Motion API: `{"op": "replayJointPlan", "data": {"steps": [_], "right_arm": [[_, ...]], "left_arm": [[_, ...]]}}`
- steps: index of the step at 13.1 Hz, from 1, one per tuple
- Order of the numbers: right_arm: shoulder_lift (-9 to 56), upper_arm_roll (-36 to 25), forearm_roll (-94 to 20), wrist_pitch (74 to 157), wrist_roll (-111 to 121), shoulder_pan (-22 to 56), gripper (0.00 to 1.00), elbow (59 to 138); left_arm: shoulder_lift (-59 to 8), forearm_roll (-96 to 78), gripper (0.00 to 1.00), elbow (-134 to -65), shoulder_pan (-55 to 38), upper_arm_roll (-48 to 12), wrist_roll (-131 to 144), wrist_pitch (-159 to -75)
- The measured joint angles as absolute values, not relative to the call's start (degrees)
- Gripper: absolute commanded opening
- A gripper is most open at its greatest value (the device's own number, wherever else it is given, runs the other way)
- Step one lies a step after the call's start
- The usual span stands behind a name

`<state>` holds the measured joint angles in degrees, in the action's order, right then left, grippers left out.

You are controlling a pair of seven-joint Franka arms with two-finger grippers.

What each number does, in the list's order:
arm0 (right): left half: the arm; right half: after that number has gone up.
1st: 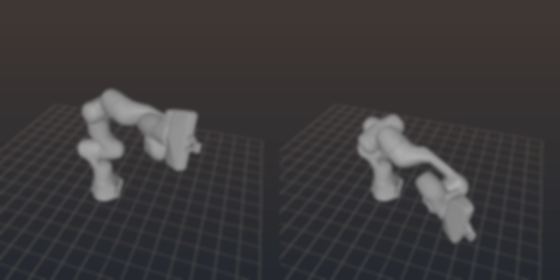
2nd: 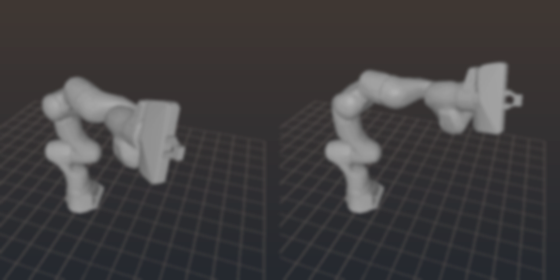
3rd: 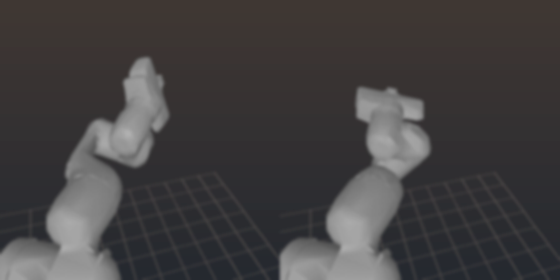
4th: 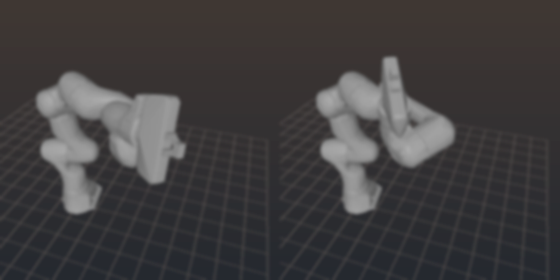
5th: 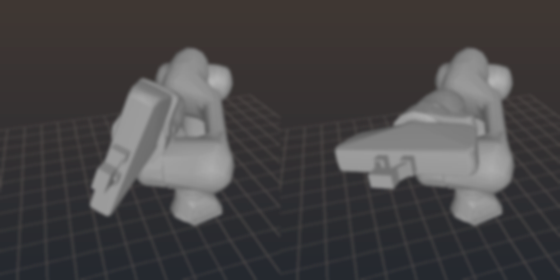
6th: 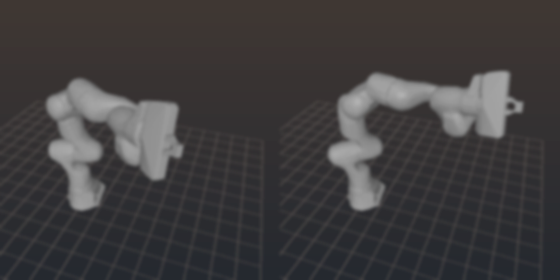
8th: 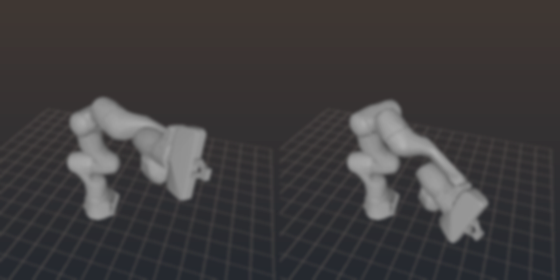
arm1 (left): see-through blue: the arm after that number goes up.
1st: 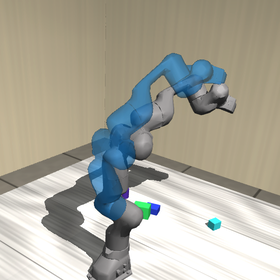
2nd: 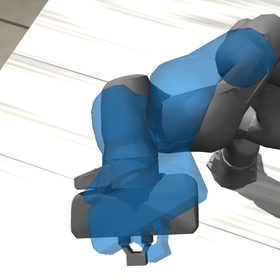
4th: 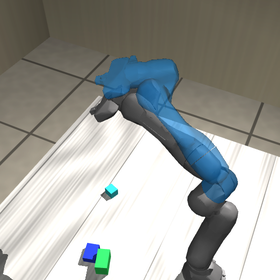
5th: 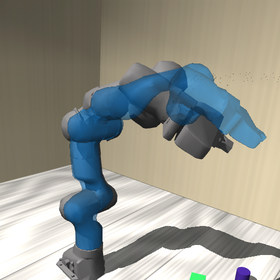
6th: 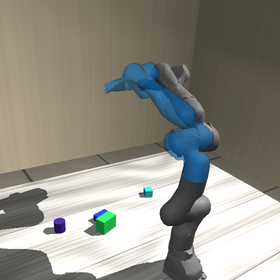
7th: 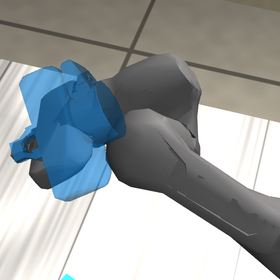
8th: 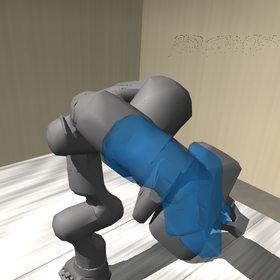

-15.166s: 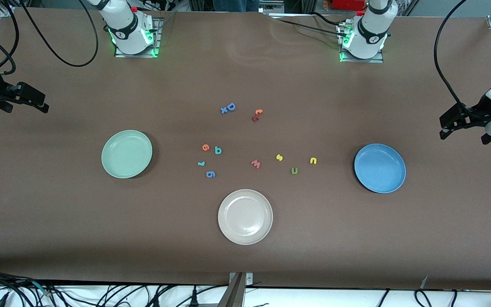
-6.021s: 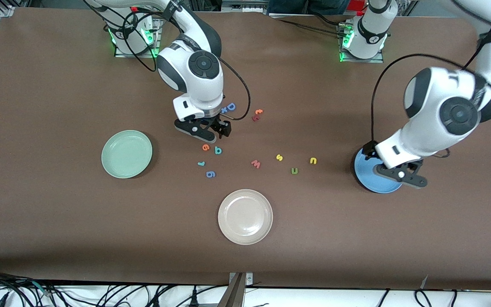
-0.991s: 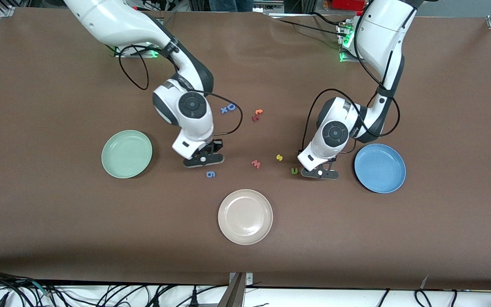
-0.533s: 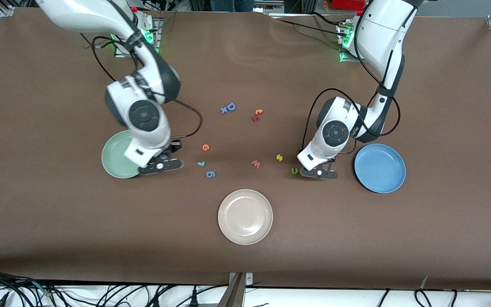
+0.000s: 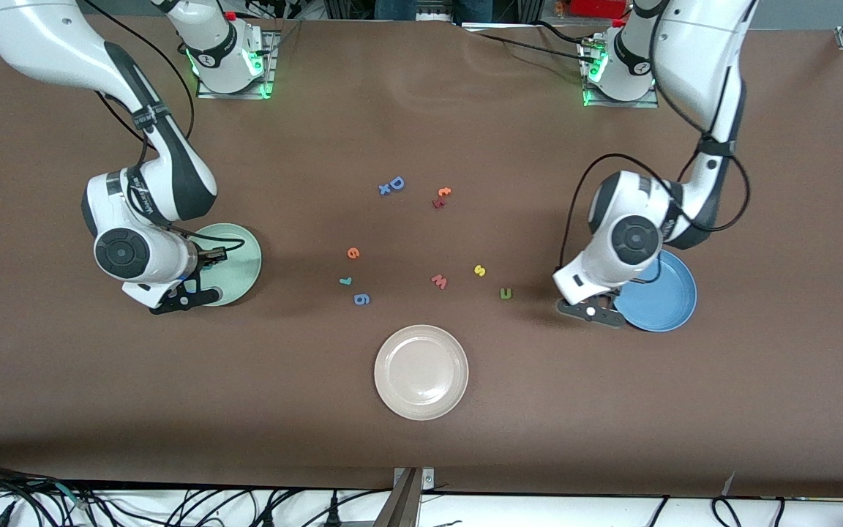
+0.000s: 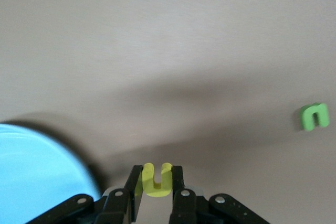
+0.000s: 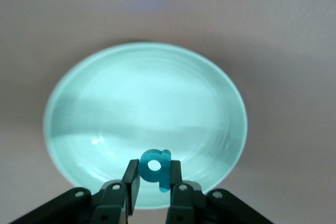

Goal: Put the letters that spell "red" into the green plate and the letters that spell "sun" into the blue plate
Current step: 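Drop the a on the green plate while the left gripper drops the u, then reach the right gripper to the orange e while the left gripper reaches the green n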

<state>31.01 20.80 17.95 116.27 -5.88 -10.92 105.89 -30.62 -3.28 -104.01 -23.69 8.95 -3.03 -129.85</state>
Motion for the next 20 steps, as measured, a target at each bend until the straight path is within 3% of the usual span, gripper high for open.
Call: {"op": "replayJointPlan", "data": {"steps": [2, 3, 4, 5, 7, 11, 15, 16, 17, 18, 20], "right_arm": [[32.2, 20.75, 17.95, 119.85, -5.89, -12.73, 0.17, 108.98], [32.76, 20.75, 17.95, 120.45, -5.89, -13.45, 0.29, 109.66], [33.22, 20.75, 17.95, 120.69, -5.89, -13.93, 0.57, 110.0], [33.45, 20.75, 17.95, 120.73, -5.89, -14.19, 0.74, 110.08], [33.28, 20.83, 17.94, 120.84, -6.01, -14.27, 0.84, 110.01], [31.62, 23.43, 17.71, 120.63, -9.3, -14.3, 0.84, 108.51], [30.43, 31.88, 17.66, 119.78, -24.21, -14.09, 0.8, 107.45], [30.39, 33.54, 17.66, 119.79, -27.0, -14.06, 0.8, 107.18], [30.39, 34.77, 17.66, 119.96, -29.61, -13.88, 0.77, 107.08], [30.41, 35.45, 17.66, 120.51, -32.31, -13.28, 0.77, 107.09], [30.63, 35.72, 17.65, 122.99, -37.37, -11.17, 0.77, 107.14]], "left_arm": [[-29.68, -3.28, 0.24, -104.02, -22.55, 11.21, -9.92, -128.78], [-29.68, -3.28, 0.25, -104.04, -22.12, 12.38, -12.99, -128.69], [-29.69, -3.28, 0.26, -104.13, -21.51, 13.14, -15.7, -128.65], [-29.7, -3.28, 0.26, -104.31, -20.71, 13.53, -18.06, -128.62], [-29.8, -3.28, 0.27, -104.78, -18.89, 14.05, -21.8, -128.61], [-31.22, -3.28, 0.28, -105.08, -15.57, 15.96, -29.86, -130.19], [-34.21, -5.05, 0.31, -105.19, -13.24, 16.03, -34.8, -133.1], [-34.69, -5.55, 0.36, -105.19, -13.27, 16.0, -35.18, -133.28], [-34.93, -5.64, 0.61, -105.18, -13.31, 15.97, -35.25, -133.42], [-34.99, -5.64, 1.0, -105.18, -13.33, 15.95, -35.25, -133.5], [-35.0, -5.64, 1.0, -105.18, -13.38, 15.94, -35.32, -133.51]]}}
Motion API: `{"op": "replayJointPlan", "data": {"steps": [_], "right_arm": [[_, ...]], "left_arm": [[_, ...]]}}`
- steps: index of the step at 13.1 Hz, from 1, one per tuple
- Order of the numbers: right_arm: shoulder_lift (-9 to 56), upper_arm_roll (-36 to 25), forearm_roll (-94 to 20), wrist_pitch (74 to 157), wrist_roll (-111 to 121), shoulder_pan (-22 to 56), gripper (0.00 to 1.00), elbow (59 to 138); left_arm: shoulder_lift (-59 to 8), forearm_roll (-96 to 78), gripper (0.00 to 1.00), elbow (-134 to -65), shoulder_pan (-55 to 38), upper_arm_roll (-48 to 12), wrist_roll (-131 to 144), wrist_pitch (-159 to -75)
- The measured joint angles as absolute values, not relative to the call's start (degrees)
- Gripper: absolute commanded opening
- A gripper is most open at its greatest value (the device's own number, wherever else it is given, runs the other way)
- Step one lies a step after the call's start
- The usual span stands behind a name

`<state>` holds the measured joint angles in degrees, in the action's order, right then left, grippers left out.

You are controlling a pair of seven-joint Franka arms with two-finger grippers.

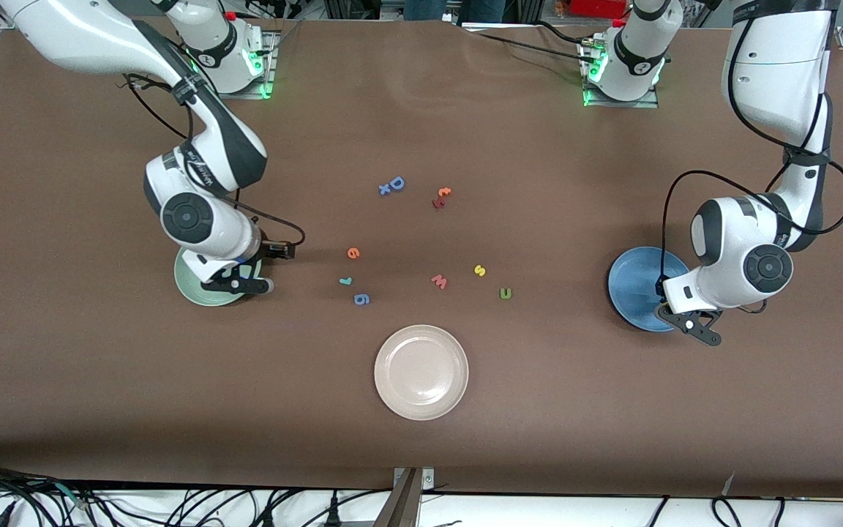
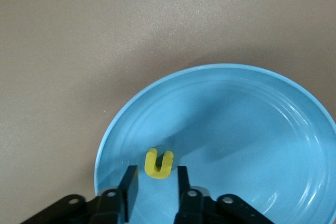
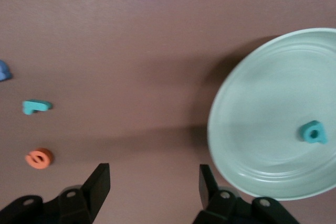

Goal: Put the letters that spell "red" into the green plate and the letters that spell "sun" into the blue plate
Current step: 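Reach the right gripper to the orange e while the left gripper reaches the green n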

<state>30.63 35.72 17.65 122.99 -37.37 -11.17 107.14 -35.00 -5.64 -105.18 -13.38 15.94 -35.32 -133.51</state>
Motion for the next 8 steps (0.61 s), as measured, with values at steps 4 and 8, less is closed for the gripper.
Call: {"op": "replayJointPlan", "data": {"steps": [4, 8], "right_arm": [[32.5, 35.73, 17.72, 129.49, -50.36, -3.96, 0.73, 107.3], [35.95, 34.05, 23.5, 133.53, -59.09, 1.07, 0.69, 107.49]], "left_arm": [[-34.45, -7.33, 0.99, -104.49, -14.09, 15.46, -35.3, -133.27], [-33.12, -10.8, 0.92, -103.73, -18.61, 13.37, -27.51, -132.57]]}}
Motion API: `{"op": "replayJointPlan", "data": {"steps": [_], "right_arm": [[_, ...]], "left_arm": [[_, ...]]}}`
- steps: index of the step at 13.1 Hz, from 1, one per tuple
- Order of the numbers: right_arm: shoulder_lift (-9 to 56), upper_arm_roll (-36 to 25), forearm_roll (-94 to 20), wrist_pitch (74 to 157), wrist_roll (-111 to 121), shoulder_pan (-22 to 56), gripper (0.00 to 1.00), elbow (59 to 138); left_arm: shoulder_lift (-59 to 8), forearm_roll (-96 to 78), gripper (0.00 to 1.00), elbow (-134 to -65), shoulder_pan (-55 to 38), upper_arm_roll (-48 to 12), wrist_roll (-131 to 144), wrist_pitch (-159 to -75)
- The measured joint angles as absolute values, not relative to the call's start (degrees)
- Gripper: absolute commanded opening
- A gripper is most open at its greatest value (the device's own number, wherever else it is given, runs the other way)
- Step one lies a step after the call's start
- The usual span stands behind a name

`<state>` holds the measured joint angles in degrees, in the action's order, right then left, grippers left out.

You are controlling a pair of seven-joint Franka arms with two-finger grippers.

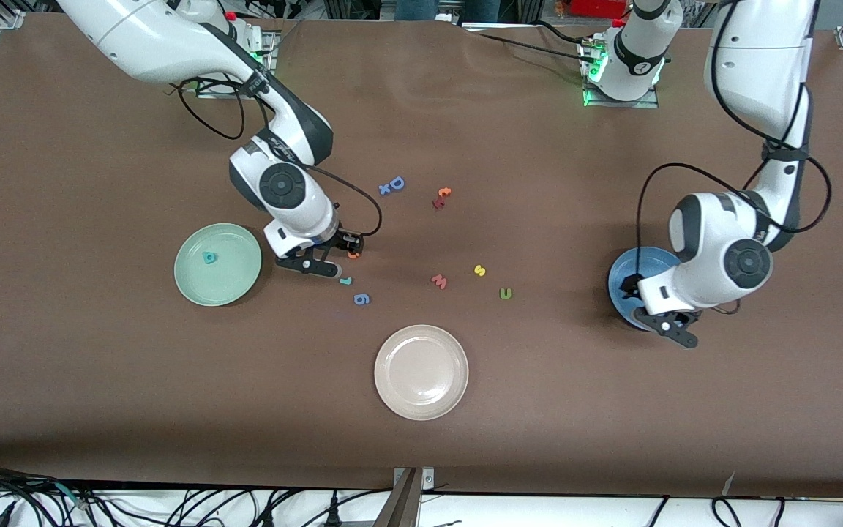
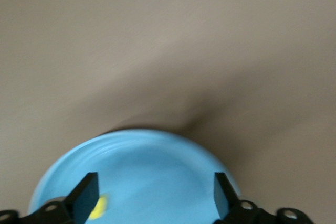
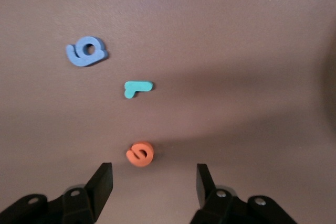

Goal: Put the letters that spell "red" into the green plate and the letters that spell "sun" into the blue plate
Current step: 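Reach the right gripper to the orange e while the left gripper reaches the green n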

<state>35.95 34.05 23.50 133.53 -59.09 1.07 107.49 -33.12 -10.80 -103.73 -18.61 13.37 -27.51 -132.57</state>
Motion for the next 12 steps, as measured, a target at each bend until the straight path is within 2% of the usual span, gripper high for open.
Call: {"op": "replayJointPlan", "data": {"steps": [5, 7, 8, 10, 12], "right_arm": [[39.54, 32.89, 28.29, 138.8, -63.13, 2.28, 0.69, 107.5], [40.32, 32.88, 28.31, 139.58, -63.14, 2.42, 0.65, 107.5], [40.62, 32.88, 28.32, 139.69, -63.15, 2.58, 0.57, 107.49], [40.97, 32.88, 28.4, 139.81, -63.18, 2.79, 0.53, 107.49], [41.0, 32.87, 28.67, 139.82, -63.2, 2.93, 0.41, 107.49]], "left_arm": [[-32.78, -10.81, 0.92, -102.92, -24.06, 8.42, -2.9, -132.57], [-32.79, -10.81, 0.9, -101.94, -25.56, 6.75, 5.29, -132.57], [-32.78, -10.81, 0.9, -101.47, -26.32, 6.41, 8.57, -132.59], [-32.94, -10.81, 0.9, -100.3, -27.8, 6.23, 13.12, -132.64], [-33.81, -10.81, 0.9, -99.1, -29.18, 6.13, 15.96, -132.85]]}}
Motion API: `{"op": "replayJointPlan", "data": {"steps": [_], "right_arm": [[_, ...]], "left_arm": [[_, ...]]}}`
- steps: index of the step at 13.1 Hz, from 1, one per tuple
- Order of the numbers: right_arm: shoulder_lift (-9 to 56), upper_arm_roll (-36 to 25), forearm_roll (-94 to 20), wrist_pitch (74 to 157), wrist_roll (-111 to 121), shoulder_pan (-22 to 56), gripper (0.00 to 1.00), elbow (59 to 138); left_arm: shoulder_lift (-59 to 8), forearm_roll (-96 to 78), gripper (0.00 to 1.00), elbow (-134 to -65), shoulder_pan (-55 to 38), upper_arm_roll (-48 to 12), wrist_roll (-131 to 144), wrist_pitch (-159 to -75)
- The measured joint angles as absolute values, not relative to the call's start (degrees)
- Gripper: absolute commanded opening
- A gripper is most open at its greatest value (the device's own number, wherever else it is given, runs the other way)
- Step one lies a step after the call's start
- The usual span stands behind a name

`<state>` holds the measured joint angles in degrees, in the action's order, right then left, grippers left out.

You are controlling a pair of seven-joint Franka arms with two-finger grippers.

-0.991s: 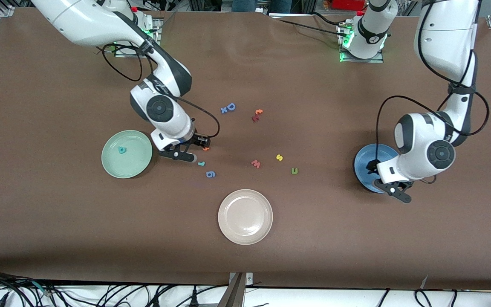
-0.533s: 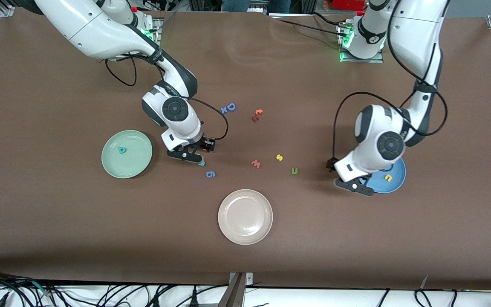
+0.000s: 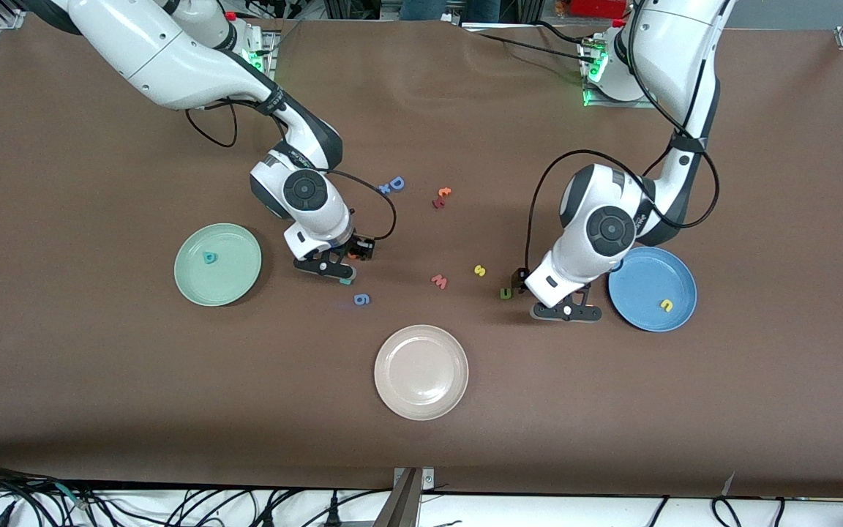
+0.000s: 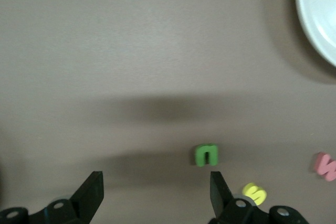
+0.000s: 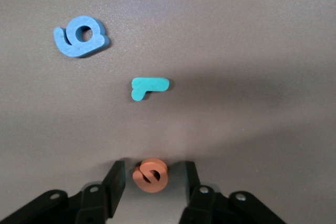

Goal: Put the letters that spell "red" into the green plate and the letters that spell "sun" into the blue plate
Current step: 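Reach the right gripper to the orange e while the left gripper reaches the green n, then place the orange e on the green plate while the left gripper lifts the n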

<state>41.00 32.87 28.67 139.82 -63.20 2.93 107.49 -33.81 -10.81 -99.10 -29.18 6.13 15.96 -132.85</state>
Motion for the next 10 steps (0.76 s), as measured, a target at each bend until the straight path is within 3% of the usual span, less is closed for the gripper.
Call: {"op": "replayJointPlan", "data": {"steps": [2, 6, 10], "right_arm": [[41.07, 32.5, 29.88, 139.82, -63.22, 3.09, 0.29, 107.51], [40.91, 32.27, 30.56, 139.7, -63.24, 3.23, 0.14, 107.51], [40.88, 32.06, 30.89, 139.76, -63.23, 3.26, 0.13, 107.3]], "left_arm": [[-35.71, -10.81, 0.88, -98.38, -30.64, 6.08, 18.43, -134.87], [-39.05, -10.81, 0.85, -97.75, -31.95, 6.05, 19.74, -137.65], [-40.46, -10.81, 0.82, -97.68, -32.34, 6.04, 20.13, -139.51]]}}
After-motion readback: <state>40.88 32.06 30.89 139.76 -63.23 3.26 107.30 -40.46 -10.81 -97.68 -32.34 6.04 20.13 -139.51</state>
